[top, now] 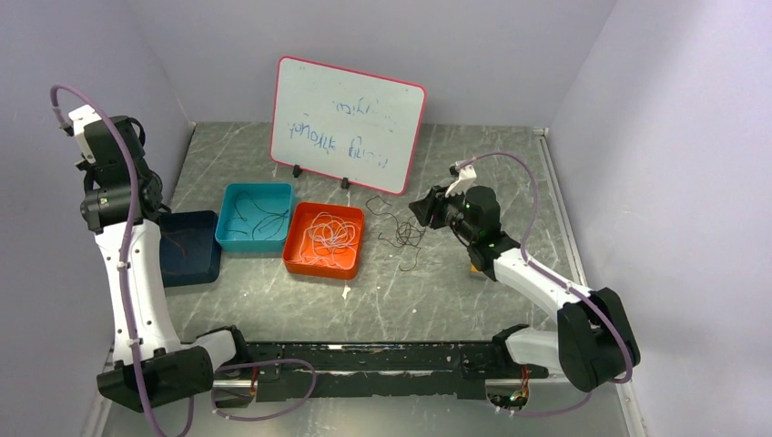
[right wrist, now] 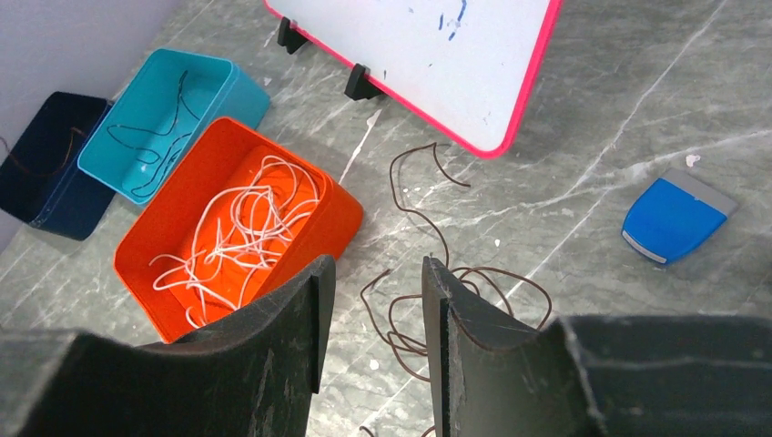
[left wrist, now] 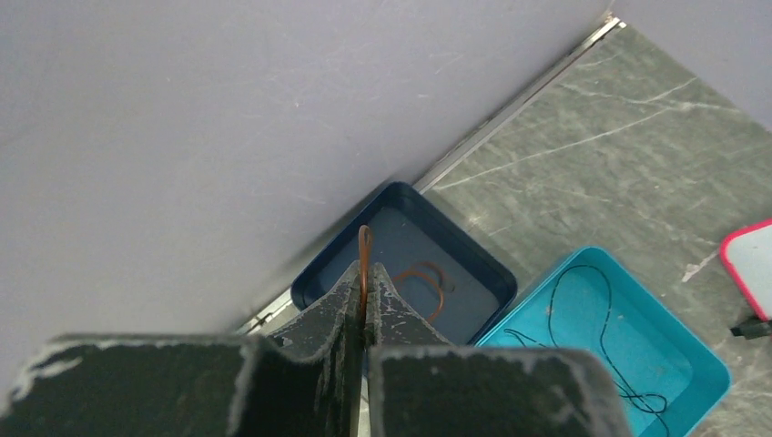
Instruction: Untangle the cables
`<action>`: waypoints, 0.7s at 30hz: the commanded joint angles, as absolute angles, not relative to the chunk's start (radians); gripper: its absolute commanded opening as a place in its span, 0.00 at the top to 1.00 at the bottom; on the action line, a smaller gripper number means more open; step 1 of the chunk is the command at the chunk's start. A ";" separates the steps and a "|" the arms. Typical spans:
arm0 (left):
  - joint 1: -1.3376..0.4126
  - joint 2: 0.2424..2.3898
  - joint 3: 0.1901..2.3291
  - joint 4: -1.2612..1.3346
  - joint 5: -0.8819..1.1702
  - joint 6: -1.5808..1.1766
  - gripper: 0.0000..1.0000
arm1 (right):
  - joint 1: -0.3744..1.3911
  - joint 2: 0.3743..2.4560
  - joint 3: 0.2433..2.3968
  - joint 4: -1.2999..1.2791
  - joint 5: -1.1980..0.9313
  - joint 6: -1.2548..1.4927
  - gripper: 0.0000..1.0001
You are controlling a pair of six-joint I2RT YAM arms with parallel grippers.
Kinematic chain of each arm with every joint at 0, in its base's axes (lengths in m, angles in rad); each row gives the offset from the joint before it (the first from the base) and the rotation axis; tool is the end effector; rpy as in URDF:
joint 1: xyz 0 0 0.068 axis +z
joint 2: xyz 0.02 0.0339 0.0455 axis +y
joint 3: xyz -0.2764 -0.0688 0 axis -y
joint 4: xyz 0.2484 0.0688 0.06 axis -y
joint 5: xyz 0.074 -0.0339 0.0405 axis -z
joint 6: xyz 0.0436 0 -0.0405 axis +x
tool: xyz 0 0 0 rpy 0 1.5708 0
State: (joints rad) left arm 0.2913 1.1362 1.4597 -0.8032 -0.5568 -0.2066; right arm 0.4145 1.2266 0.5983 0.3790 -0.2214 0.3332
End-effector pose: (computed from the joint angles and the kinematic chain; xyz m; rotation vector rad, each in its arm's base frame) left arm 0.2027 0.0848 0.4488 -0.8281 1.8508 0.6218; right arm 0.2487 0.1199 0.2475 -0.2372 1.8604 0.7238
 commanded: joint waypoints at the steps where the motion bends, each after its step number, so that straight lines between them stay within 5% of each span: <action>1: 0.330 1.125 1.412 -0.754 -0.526 -0.213 0.93 | 0.425 1.221 0.614 0.383 -0.227 0.333 0.56; 14: 0.355 1.152 1.277 -0.672 -0.495 -0.230 0.93 | 0.428 1.212 0.606 0.377 -0.214 0.325 0.56; 21: 0.357 1.175 1.383 -0.666 -0.459 -0.217 0.93 | 0.428 1.214 0.610 0.369 -0.213 0.325 0.55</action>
State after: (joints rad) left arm 0.3462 1.1755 1.2896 -0.7109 -0.4911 -0.2249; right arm 0.4206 1.2263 0.5983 0.3737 -0.2169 0.3317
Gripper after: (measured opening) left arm 0.074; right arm 0.444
